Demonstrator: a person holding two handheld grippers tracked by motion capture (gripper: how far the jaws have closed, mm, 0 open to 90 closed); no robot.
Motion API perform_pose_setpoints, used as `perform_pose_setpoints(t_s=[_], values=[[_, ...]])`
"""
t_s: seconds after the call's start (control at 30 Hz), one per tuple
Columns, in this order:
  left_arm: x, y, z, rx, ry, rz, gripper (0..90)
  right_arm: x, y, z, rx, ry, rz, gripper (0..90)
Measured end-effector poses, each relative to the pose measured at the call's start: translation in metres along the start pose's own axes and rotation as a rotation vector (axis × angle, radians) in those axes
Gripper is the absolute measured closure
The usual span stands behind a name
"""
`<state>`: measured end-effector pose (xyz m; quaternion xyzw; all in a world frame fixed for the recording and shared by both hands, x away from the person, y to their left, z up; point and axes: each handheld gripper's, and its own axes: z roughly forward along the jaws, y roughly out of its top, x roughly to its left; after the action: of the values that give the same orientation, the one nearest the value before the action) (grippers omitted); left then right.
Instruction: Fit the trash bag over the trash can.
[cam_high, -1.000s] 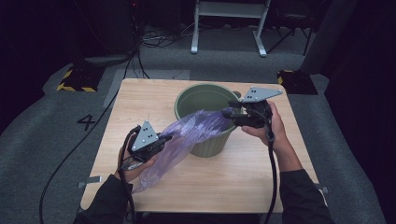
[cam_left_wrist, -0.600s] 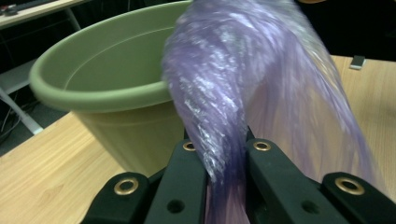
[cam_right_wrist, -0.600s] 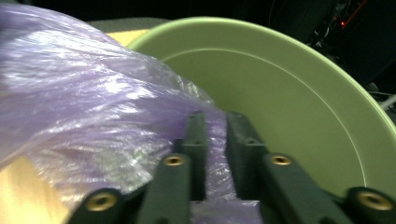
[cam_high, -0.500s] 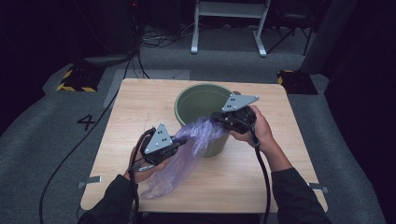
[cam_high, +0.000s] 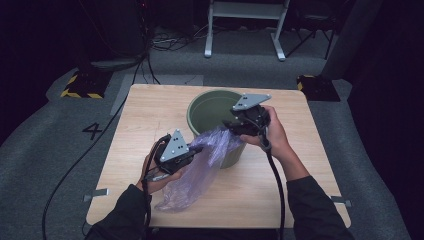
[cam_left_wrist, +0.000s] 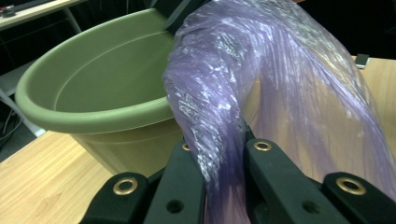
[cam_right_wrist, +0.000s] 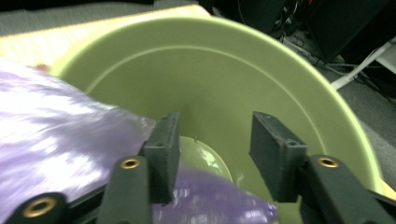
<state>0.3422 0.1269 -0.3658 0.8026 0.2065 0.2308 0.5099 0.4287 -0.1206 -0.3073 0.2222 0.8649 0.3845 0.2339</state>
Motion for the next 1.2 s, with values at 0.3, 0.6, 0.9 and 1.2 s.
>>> perform_pose_setpoints(t_s=[0.3, 0.6, 0.9, 1.2], values=[[0.002, -0.001, -0.002, 0.005, 0.011, -0.005, 89.2, 0.012, -0.026, -0.051, -0.16, 0.098, -0.027, 40.8], [0.0, 0.0, 0.001, 0.008, -0.014, -0.002, 89.3, 0.044, -0.056, -0.048, -0.181, 0.064, -0.165, 59.2], [0.002, 0.0, 0.0, 0.001, -0.023, -0.002, 89.1, 0.041, -0.057, -0.046, -0.261, 0.072, -0.135, 85.6], [0.005, 0.003, -0.007, -0.023, -0.026, -0.021, 69.6, 0.026, -0.045, -0.044, -0.285, 0.075, -0.067, 89.5]])
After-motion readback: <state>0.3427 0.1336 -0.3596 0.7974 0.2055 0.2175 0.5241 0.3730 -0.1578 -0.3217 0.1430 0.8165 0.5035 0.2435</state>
